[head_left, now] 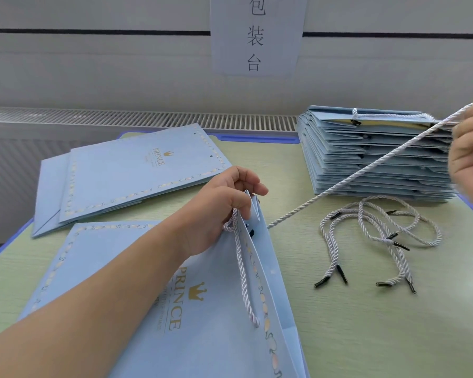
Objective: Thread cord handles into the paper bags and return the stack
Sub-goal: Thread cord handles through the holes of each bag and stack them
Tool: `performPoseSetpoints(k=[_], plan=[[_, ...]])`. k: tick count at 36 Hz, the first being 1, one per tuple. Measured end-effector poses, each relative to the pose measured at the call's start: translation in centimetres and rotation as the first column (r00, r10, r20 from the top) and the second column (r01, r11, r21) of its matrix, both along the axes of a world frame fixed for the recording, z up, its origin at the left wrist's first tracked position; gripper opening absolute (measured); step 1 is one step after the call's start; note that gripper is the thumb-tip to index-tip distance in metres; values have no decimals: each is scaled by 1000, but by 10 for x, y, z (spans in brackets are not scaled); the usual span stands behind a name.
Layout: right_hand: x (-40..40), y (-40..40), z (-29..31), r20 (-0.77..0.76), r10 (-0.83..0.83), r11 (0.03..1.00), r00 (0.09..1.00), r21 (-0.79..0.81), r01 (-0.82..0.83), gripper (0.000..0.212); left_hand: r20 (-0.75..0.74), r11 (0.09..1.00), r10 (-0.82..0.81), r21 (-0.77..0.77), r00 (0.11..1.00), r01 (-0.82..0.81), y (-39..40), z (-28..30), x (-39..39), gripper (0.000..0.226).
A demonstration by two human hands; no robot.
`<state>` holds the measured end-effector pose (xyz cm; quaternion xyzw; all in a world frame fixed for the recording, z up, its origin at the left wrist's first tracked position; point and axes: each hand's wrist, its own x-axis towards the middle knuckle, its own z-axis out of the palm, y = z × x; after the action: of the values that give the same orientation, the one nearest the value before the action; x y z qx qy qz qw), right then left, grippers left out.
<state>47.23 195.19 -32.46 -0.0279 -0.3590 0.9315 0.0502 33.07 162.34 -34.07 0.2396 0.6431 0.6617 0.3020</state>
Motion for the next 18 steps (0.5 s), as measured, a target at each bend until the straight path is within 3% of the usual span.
performPoseSetpoints(k=[3,5,6,8,10,14,18], plan=[[16,-1,17,-86,-255,947,963,180,266,42,3,1000,-4,0,1000,4,0,1,1,49],[15,-30,30,-322,-384,762,865,418,494,29,5,1000,-4,0,1000,4,0,1,1,49],[1,-46,31,-408,-272,743,871,486,460,29,5,1000,-4,0,1000,4,0,1,1,49],[-11,-78,40,-408,-261,678,875,568,467,22,7,1000,-5,-1,1000,5,0,1,0,49],[-7,-104,40,-438,-75,651,896,659,377,20,11,1000,-5,-3,1000,5,0,1,0,49],[-2,-135,33,-320,184,621,929,771,142,24,6,1000,5,-10,1000,-5,-1,2,-2,50],[-2,-146,27,-199,273,498,941,866,38,25,2,1000,27,-4,1000,-27,-3,3,-6,50]])
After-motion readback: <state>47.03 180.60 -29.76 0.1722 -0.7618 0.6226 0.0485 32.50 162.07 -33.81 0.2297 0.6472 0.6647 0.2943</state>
